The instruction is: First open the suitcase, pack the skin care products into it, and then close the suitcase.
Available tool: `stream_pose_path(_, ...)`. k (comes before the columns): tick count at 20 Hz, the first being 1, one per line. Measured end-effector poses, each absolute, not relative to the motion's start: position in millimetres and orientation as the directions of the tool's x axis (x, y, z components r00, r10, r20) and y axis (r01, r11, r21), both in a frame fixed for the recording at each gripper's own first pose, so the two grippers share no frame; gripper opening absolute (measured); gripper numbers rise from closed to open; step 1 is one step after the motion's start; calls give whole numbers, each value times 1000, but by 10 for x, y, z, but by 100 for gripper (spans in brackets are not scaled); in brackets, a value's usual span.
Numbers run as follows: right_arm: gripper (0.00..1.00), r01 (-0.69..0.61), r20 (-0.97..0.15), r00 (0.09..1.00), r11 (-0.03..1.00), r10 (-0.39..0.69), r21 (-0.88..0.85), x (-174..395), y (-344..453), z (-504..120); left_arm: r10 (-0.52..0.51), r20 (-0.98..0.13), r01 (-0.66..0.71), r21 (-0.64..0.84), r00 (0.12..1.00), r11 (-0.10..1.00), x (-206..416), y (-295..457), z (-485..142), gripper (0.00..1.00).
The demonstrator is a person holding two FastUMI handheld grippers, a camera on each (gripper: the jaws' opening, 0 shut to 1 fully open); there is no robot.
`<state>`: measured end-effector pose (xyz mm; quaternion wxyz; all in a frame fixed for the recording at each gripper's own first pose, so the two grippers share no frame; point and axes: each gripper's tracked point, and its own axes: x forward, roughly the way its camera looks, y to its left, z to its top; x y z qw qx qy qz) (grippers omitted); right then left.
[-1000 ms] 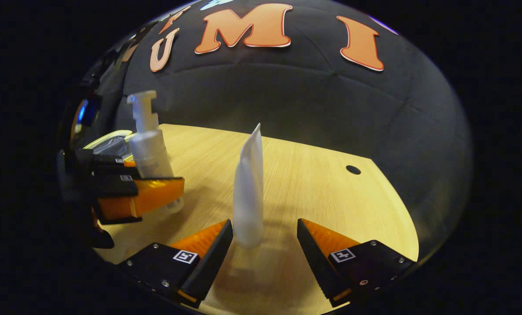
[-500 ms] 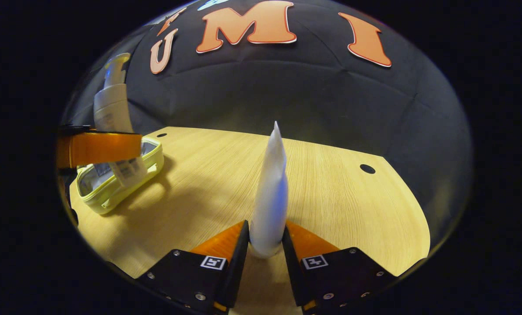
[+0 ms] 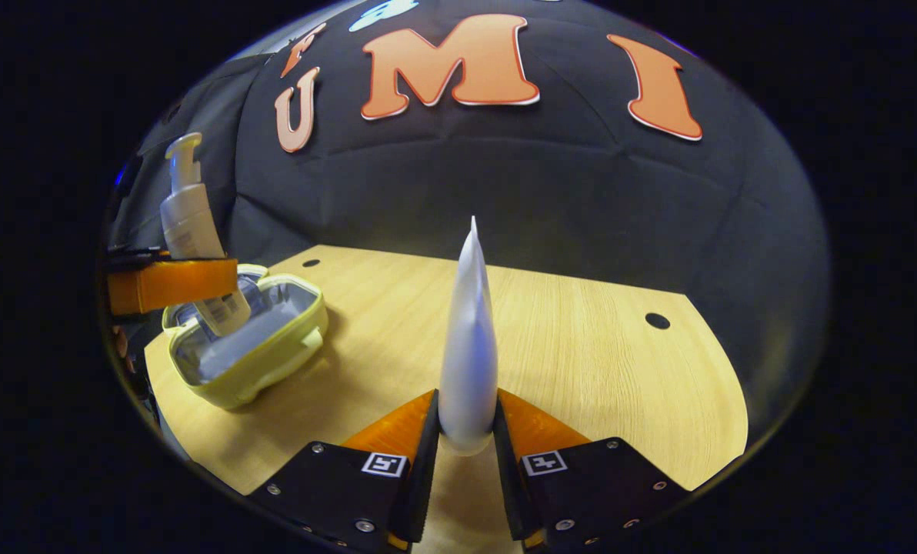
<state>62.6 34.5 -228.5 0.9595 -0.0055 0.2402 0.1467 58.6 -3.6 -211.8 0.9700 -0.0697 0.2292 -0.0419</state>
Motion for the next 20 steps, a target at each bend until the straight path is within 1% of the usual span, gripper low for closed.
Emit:
stream_pose_path(6, 40, -345, -386, 861, 938, 331, 35, 640, 686, -1541, -96, -396, 39, -149, 913, 988, 605, 434, -1727, 58)
stream_pose_path(11, 40, -384, -328, 865, 922, 380, 58, 605, 1108, -1069, -82, -377, 26, -152, 923, 988, 576, 912, -1498, 58)
stream_pose_path(15, 40, -418, -315, 853, 906, 415, 64, 611, 1529, -920, -77, -393, 25, -136, 916, 990, 554, 1274, -1516, 58)
stream_pose_path(20, 40, -457, -335, 823, 885, 459, 91, 598, 2029, -957, -112, -468, 46, -149, 877, 988, 552, 1535, -1839, 58)
